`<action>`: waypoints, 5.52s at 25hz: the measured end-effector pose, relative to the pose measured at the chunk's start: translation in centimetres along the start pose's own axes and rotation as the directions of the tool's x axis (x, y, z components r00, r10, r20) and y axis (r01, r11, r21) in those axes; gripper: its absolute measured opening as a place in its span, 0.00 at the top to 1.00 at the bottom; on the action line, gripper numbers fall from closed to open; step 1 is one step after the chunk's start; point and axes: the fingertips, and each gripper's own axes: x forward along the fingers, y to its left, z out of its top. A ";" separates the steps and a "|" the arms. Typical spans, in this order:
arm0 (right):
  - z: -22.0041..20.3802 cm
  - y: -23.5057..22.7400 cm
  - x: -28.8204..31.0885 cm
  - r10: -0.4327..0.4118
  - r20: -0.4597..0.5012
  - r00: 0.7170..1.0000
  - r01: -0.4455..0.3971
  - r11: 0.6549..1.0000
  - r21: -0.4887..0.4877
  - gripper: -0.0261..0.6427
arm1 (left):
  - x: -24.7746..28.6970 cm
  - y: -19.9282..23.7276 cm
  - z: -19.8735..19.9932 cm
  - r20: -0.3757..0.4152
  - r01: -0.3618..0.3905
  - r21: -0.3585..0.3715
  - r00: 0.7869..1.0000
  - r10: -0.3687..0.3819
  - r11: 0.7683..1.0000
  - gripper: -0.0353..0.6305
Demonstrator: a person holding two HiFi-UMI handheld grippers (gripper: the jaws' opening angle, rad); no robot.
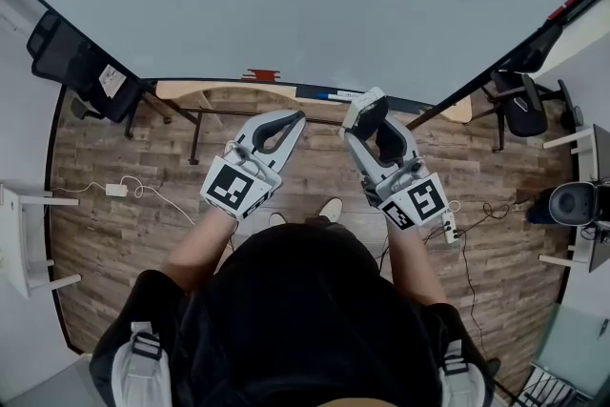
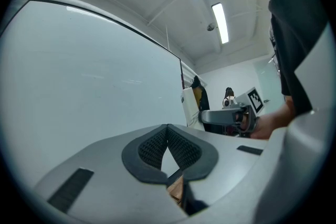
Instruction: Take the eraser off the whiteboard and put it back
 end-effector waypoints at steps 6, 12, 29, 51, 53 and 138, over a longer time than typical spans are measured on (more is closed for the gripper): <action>0.5 -1.9 0.4 0.033 0.017 0.999 -0.034 0.999 0.018 0.62 | 1.9 0.6 0.4 0.001 -0.029 0.014 1.000 0.029 0.999 0.96; 1.1 -3.6 1.1 0.082 0.034 0.996 -0.083 0.996 0.024 0.62 | 3.8 1.6 1.4 0.009 -0.073 0.027 0.997 0.073 0.997 0.95; 2.1 -4.2 6.7 0.137 0.061 0.989 -0.139 0.990 0.020 0.62 | 3.9 7.0 3.1 0.027 -0.128 0.015 0.992 0.127 0.992 0.95; 1.2 0.0 20.1 -0.106 0.064 0.992 0.110 0.993 -0.050 0.62 | -0.1 21.4 4.4 0.078 0.033 0.043 0.996 -0.037 0.999 0.95; 0.9 -0.1 21.2 -0.128 0.063 0.990 0.131 0.990 -0.059 0.62 | -0.1 22.4 4.2 0.075 0.042 0.050 0.996 -0.046 0.998 0.95; -2.8 -5.0 28.0 -0.573 0.106 0.813 0.580 0.778 -0.241 0.57 | 2.2 26.5 1.1 0.082 0.118 0.059 0.989 -0.122 0.991 0.96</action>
